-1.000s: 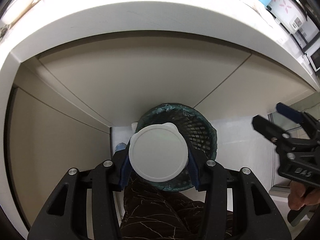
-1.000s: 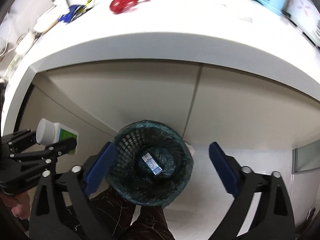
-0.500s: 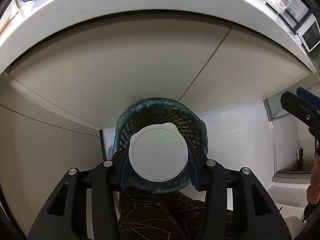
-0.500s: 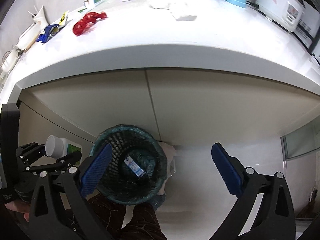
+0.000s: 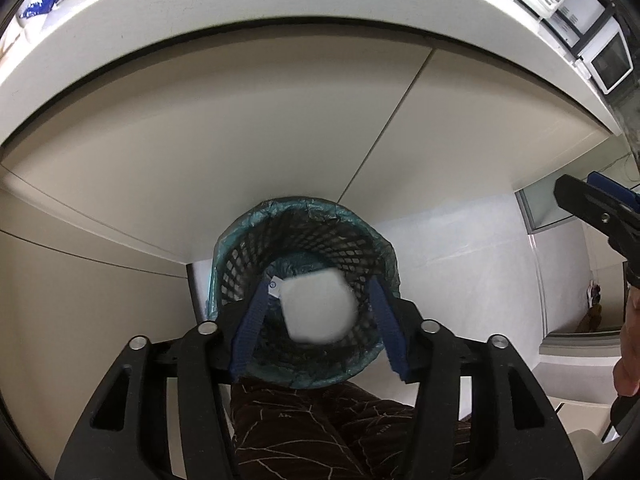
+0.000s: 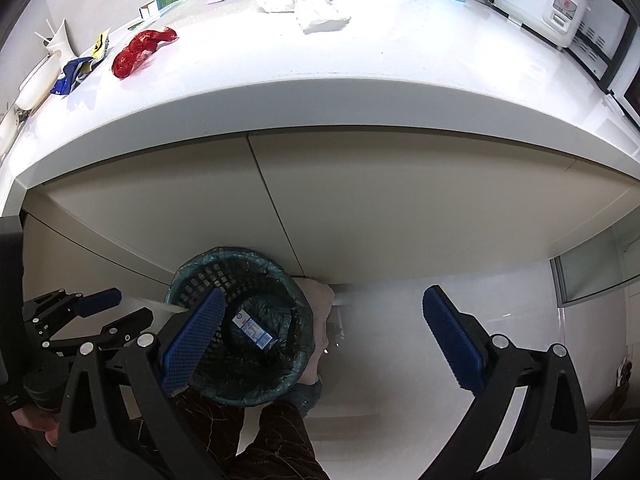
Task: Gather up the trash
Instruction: 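Open the left tool to drop the jar into the bin, then raise both tools back toward the counter items, then grasp the snack wrapper with the left tool while the right tool grasps the red net bag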
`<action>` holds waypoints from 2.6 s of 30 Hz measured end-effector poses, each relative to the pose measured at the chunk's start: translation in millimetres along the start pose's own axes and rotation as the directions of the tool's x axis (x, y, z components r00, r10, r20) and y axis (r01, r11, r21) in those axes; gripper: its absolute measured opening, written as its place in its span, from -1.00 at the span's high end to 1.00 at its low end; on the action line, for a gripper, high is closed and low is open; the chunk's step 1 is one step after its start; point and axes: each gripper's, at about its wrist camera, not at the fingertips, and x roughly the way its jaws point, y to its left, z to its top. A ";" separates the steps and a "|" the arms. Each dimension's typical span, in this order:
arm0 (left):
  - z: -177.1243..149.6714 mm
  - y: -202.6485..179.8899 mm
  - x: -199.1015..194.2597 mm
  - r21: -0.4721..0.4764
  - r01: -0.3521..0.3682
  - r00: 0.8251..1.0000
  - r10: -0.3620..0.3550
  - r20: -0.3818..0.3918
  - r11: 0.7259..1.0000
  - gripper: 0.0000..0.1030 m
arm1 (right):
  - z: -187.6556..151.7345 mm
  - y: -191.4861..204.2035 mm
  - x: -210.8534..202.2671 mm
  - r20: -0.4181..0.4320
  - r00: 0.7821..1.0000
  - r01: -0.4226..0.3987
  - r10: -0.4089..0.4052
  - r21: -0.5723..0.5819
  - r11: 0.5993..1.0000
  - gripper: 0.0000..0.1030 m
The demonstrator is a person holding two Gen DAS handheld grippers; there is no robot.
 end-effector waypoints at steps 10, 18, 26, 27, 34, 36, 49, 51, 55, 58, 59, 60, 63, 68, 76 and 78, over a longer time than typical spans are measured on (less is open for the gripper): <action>9.9 5.8 -30.3 -0.030 -0.039 0.997 0.041 0.059 0.999 -0.51 | 10.4 7.5 -14.9 0.043 0.998 -0.055 0.055 -0.008 0.998 -0.85; 20.4 22.9 -66.2 -0.083 -0.066 0.989 0.076 0.129 0.994 -0.81 | 30.3 22.6 -41.6 0.091 0.992 -0.082 0.085 -0.039 0.996 -0.85; 30.6 45.8 -98.0 -0.144 -0.070 0.981 0.095 0.172 0.987 -0.88 | 57.1 43.6 -63.9 0.117 0.985 -0.117 0.125 -0.074 0.990 -0.85; 32.5 49.9 -102.7 -0.156 -0.074 0.980 0.101 0.173 0.985 -0.88 | 60.8 46.9 -67.3 0.123 0.984 -0.118 0.127 -0.080 0.990 -0.85; 42.1 70.3 -127.2 -0.202 -0.101 0.970 0.141 0.197 0.974 -0.88 | 80.7 64.1 -81.7 0.143 0.979 -0.133 0.147 -0.102 0.986 -0.85; 44.9 77.9 -133.1 -0.213 -0.103 0.967 0.148 0.206 0.972 -0.88 | 86.2 69.7 -84.1 0.148 0.978 -0.131 0.147 -0.109 0.985 -0.85; 72.1 119.7 -157.6 -0.254 -0.131 0.951 0.194 0.240 0.958 -0.87 | 123.1 97.5 -88.0 0.138 0.980 -0.128 0.145 -0.124 0.984 -0.85; 78.9 128.2 -160.2 -0.262 -0.132 0.951 0.197 0.240 0.956 -0.86 | 129.4 101.4 -86.1 0.133 0.979 -0.136 0.152 -0.119 0.984 -0.85; 94.1 144.5 -163.9 -0.271 -0.132 0.949 0.201 0.244 0.953 -0.86 | 143.6 108.5 -81.1 0.124 0.982 -0.131 0.145 -0.112 0.985 -0.85; 104.9 155.6 -165.0 -0.276 -0.138 0.947 0.208 0.245 0.951 -0.86 | 154.2 114.0 -76.5 0.118 0.983 -0.128 0.140 -0.105 0.986 -0.85; 108.1 159.1 -165.1 -0.278 -0.138 0.947 0.209 0.246 0.951 -0.86 | 157.4 116.2 -75.2 0.117 0.983 -0.127 0.139 -0.103 0.986 -0.85; 112.4 162.8 -164.6 -0.279 -0.136 0.947 0.208 0.245 0.950 -0.86 | 161.1 118.7 -73.5 0.115 0.984 -0.125 0.137 -0.102 0.987 -0.85; 122.9 171.6 -162.5 -0.280 -0.134 0.948 0.205 0.243 0.951 -0.86 | 171.7 125.1 -68.0 0.107 0.985 -0.122 0.132 -0.103 0.987 -0.85; 144.9 189.5 -159.4 -0.285 -0.124 0.951 0.196 0.240 0.950 -0.84 | 188.9 134.6 -57.0 0.090 0.988 -0.113 0.122 -0.098 0.989 -0.85; 190.7 220.2 -150.6 -0.288 -0.125 0.952 0.197 0.235 0.949 -0.84 | 214.1 144.4 -33.4 0.039 0.994 -0.098 0.101 -0.069 0.993 -0.80; 201.9 227.6 -147.3 -0.291 -0.117 0.955 0.189 0.231 0.949 -0.84 | 220.5 147.3 -26.6 0.026 0.995 -0.090 0.092 -0.067 0.994 -0.77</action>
